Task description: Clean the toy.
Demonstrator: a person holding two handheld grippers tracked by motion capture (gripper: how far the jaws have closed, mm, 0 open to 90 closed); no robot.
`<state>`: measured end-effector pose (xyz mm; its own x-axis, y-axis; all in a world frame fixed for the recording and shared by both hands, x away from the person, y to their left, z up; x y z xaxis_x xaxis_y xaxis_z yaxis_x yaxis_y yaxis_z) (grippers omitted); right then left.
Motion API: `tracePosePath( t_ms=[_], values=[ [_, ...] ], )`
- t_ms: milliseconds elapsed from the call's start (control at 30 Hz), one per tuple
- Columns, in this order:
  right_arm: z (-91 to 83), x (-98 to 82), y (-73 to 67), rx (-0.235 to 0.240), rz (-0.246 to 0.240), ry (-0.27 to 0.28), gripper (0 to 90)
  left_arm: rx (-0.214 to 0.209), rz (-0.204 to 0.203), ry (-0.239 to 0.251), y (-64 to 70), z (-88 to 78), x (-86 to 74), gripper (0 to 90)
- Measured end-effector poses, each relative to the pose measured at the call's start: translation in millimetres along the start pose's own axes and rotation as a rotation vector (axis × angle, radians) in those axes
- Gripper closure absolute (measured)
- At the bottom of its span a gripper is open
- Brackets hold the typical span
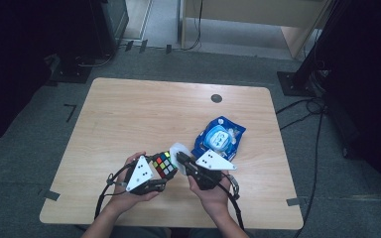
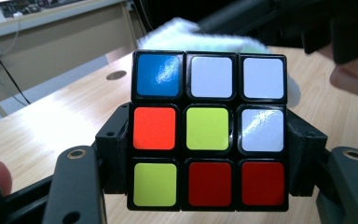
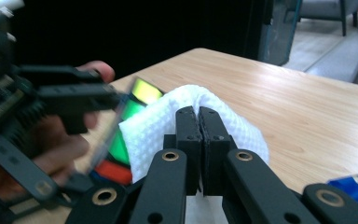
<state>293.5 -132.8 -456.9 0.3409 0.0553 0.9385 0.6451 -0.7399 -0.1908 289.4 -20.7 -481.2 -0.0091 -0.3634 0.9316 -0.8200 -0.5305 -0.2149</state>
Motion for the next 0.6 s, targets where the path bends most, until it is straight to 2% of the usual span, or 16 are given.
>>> tracePosePath(
  t_ms=[167,333,500,567,600],
  values=[
    [0.4,-1.6,2.0,0.004,0.002,-0.012,89.1,0.022,-0.020,0.006,-9.1,-4.1,-1.0,33.8],
    [0.4,-1.1,-3.0,0.015,-0.001,-0.010,89.1,0.015,-0.023,-0.005,-7.8,-2.2,-3.6,33.8],
    [-0.1,1.6,-14.3,0.038,-0.021,0.007,89.0,0.001,0.038,-0.037,4.9,3.8,-5.2,33.8],
    [-0.4,2.4,-14.8,0.039,-0.017,0.010,88.9,-0.007,0.041,-0.034,7.1,4.7,-4.6,33.8],
    [-1.1,3.3,-12.8,0.046,0.004,0.015,88.5,-0.026,0.050,-0.037,12.1,6.4,-4.0,33.8]
  ],
)
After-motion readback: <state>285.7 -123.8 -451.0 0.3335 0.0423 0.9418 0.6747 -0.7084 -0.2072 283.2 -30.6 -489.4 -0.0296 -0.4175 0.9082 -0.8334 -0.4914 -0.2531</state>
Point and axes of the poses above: each handheld gripper's, and its own axes: z roughly forward along the jaws, x roughly out of its top, y roughly to its right, the point moved 8 cm from there along z, roughly forward along the jaws, and after that the axes turned 4 degrees about z, right-handed, at the moved point
